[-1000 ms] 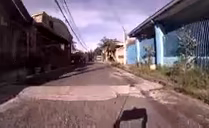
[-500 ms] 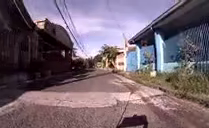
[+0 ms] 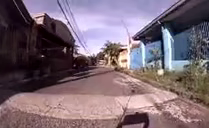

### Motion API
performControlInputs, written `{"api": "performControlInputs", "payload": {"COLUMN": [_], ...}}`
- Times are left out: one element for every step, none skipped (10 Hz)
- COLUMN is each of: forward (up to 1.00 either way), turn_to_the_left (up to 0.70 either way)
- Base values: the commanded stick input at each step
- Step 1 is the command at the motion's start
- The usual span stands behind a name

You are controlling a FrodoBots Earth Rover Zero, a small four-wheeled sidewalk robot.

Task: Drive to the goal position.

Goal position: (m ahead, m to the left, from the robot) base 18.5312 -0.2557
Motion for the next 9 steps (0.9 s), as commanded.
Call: {"api": "performControlInputs", "payload": {"forward": [0.70, 0.70, 0.70, 0.70, 0.70, 0.70, 0.70, 0.70, 0.70], "turn_to_the_left": [0.20, 0.27, 0.23, 0.09, 0.00, 0.00, 0.00, 0.00, 0.00]}}
